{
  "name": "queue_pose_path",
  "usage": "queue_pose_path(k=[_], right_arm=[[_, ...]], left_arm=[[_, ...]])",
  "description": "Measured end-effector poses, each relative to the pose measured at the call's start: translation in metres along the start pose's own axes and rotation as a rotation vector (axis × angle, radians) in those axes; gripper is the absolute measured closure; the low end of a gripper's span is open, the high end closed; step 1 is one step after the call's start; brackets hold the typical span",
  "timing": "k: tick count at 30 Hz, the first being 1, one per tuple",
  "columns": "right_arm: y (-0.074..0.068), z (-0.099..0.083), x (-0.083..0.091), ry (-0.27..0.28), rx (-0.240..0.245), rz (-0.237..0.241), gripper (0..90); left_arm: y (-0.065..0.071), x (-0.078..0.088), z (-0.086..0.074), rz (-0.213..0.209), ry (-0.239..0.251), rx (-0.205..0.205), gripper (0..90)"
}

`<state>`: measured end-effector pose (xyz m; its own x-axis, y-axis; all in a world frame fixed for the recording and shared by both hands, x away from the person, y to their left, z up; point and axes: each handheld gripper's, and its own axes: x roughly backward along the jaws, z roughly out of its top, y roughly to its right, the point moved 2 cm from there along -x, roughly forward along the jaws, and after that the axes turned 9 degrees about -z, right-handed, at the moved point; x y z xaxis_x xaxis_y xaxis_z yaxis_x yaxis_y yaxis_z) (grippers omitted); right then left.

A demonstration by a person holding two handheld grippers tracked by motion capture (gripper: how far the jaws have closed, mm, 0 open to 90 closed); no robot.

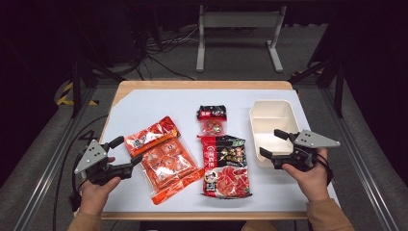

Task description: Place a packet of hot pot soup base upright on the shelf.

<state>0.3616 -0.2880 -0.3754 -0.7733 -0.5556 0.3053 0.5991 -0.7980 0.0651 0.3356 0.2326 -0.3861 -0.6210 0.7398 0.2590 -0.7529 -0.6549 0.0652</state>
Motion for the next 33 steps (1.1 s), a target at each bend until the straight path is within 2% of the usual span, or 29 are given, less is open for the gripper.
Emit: queue_pose_path(k=[4,13,20,22,26,27,33], right_arm=[[-0.001,0.003,0.0,0.005,0.006,0.001,14.8],[0.001,0.004,0.0,0.006,0.004,0.001,14.4],[-0.003,0.008,-0.003,0.006,0.015,0.023,13.7],[-0.004,0.008,-0.003,0.007,0.015,0.025,13.6],[-0.005,0.01,-0.003,0.008,0.019,0.025,13.5],[-0.005,0.01,-0.003,0.007,0.021,0.025,13.5],[-0.005,0.01,-0.003,0.006,0.021,0.027,13.2]], left_arm=[[0.002,-0.002,0.003,0.003,-0.014,0.018,15.3],[0.011,-0.014,0.01,-0.003,-0.029,-0.012,14.6],[0.016,-0.024,0.016,-0.008,-0.041,-0.007,17.8],[0.017,-0.027,0.017,-0.015,-0.041,-0.002,17.6],[0.021,-0.041,0.02,-0.032,-0.084,-0.021,18.6],[0.022,-0.047,0.021,-0.054,-0.092,-0.011,18.7],[0.023,-0.06,0.027,-0.09,-0.078,0.006,20.5]])
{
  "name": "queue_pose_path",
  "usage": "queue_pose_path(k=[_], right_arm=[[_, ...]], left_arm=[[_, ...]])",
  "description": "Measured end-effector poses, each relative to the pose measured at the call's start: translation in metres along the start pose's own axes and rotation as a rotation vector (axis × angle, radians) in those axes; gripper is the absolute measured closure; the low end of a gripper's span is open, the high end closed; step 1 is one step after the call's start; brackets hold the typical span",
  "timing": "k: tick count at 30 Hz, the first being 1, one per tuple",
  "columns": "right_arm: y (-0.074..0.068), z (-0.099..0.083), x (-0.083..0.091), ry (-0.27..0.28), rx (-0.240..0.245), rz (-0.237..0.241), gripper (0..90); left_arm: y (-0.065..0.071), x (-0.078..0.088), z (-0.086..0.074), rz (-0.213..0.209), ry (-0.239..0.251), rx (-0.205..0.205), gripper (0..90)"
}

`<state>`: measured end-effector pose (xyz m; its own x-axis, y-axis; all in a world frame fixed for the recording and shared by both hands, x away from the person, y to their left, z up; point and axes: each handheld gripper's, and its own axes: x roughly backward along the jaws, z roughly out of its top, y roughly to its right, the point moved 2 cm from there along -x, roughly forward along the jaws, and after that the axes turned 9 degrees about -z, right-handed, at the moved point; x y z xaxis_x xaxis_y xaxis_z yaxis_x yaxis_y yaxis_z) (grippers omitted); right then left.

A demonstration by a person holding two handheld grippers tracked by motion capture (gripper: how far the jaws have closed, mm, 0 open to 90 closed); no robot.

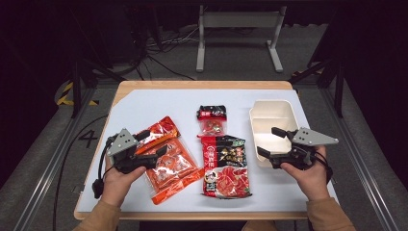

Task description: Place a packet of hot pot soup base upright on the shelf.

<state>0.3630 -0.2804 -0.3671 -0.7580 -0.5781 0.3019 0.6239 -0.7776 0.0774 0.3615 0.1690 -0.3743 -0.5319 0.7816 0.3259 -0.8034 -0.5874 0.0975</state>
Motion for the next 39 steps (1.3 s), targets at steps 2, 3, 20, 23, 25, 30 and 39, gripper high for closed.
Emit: queue_pose_path(k=[2,3,20,23,25,30,39], right_arm=[[0.0,0.0,0.0,-0.002,-0.001,0.0,13.1],[0.0,-0.001,0.0,-0.007,-0.001,0.0,12.9],[0.0,-0.002,0.012,-0.007,-0.004,-0.027,13.0],[0.0,-0.003,0.014,-0.008,-0.007,-0.032,13.0],[0.0,-0.004,0.016,-0.009,-0.008,-0.035,13.0],[0.0,-0.005,0.017,-0.007,-0.01,-0.037,13.0],[-0.001,-0.006,0.014,-0.015,-0.007,-0.027,13.0]], left_arm=[[0.0,-0.008,0.003,-0.018,0.008,0.011,20.6],[0.0,-0.011,0.004,-0.031,0.004,0.021,20.6],[0.005,-0.082,0.025,-0.156,-0.07,0.015,25.1],[0.005,-0.09,0.024,-0.155,-0.074,0.017,25.2],[0.004,-0.096,0.023,-0.184,-0.083,0.037,24.5],[0.006,-0.109,0.024,-0.207,-0.11,0.032,24.0],[0.003,-0.122,0.022,-0.197,-0.137,0.051,29.4]])
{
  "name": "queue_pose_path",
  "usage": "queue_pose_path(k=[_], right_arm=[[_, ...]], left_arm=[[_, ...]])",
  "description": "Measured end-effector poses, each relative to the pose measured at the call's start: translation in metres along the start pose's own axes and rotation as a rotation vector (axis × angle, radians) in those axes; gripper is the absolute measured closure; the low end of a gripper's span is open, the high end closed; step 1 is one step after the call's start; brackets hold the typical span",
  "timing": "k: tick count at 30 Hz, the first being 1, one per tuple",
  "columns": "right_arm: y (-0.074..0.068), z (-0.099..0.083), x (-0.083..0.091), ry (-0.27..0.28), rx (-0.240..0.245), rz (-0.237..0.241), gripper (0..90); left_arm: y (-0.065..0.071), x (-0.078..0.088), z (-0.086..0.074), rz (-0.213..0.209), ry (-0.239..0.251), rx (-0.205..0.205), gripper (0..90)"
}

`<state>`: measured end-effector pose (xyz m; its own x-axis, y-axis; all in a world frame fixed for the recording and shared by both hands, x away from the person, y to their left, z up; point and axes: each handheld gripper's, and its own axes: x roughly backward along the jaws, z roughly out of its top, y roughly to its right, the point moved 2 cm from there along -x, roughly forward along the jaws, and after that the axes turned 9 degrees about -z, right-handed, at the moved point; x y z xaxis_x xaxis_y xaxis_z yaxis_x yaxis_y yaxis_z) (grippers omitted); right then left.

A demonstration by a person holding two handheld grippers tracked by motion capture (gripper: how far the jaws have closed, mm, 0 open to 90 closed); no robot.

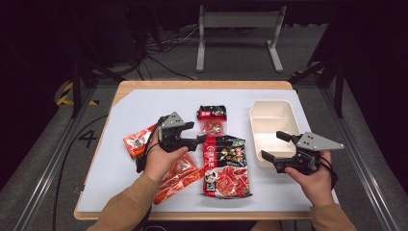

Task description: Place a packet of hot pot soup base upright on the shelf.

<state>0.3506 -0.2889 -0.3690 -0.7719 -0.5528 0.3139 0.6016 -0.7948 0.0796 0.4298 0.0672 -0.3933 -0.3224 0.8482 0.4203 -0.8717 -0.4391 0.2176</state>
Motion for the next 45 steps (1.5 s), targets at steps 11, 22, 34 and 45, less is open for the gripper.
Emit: queue_pose_path(k=[11,22,34,45], right_arm=[[-0.001,0.0,-0.001,-0.005,0.008,-0.001,13.1],[-0.001,-0.001,-0.001,-0.012,0.02,0.001,13.4],[-0.002,-0.002,-0.001,-0.013,0.027,0.006,13.0],[-0.003,-0.002,-0.002,-0.012,0.03,0.012,12.8]], left_arm=[[-0.006,-0.022,-0.014,0.005,-0.077,0.026,29.9],[-0.011,-0.043,-0.027,0.033,-0.223,0.092,30.9],[-0.012,-0.057,-0.028,0.013,-0.27,0.137,34.7],[-0.016,-0.066,-0.033,-0.058,-0.351,0.226,41.1]])
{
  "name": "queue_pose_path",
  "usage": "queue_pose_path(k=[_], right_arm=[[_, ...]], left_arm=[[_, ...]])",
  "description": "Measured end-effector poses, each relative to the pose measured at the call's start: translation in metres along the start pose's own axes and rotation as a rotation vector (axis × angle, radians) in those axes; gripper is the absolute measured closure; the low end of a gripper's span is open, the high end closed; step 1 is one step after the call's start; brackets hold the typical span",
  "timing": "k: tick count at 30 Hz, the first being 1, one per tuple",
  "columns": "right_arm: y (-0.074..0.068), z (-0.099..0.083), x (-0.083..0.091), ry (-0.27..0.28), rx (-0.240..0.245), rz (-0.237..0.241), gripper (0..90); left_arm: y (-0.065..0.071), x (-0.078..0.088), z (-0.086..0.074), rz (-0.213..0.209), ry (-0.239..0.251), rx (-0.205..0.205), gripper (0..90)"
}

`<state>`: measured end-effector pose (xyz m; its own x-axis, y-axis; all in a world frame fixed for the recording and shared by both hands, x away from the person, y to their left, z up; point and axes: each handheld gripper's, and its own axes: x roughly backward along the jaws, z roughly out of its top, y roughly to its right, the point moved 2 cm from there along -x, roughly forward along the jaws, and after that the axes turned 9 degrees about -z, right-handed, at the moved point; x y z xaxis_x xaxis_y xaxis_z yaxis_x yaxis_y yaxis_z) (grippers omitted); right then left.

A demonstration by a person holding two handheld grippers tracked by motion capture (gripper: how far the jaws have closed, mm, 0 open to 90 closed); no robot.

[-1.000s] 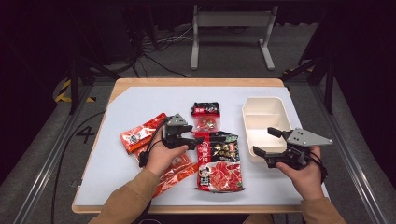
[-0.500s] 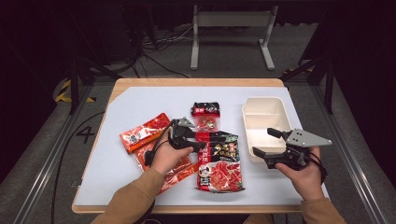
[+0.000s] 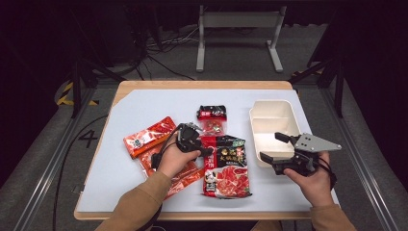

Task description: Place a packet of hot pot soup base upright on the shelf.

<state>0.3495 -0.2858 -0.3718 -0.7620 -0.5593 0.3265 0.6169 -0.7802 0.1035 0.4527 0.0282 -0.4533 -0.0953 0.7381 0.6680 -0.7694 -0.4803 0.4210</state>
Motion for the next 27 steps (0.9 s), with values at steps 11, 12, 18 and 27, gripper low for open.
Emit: queue_pose_path(k=[11,12,18,27], right_arm=[[0.0,-0.001,-0.001,-0.008,0.001,0.001,12.7],[-0.001,-0.001,-0.002,-0.01,0.0,0.0,12.7],[-0.001,-0.002,-0.002,-0.014,-0.002,-0.001,12.7],[-0.001,-0.001,-0.002,0.008,-0.031,0.025,19.0]], left_arm=[[-0.003,0.0,-0.002,-0.079,0.002,0.036,68.1],[-0.002,0.0,-0.003,-0.084,0.003,0.036,69.7],[0.0,0.001,-0.003,-0.075,0.017,0.027,76.0],[0.011,0.01,0.001,-0.079,0.09,0.052,84.1]])
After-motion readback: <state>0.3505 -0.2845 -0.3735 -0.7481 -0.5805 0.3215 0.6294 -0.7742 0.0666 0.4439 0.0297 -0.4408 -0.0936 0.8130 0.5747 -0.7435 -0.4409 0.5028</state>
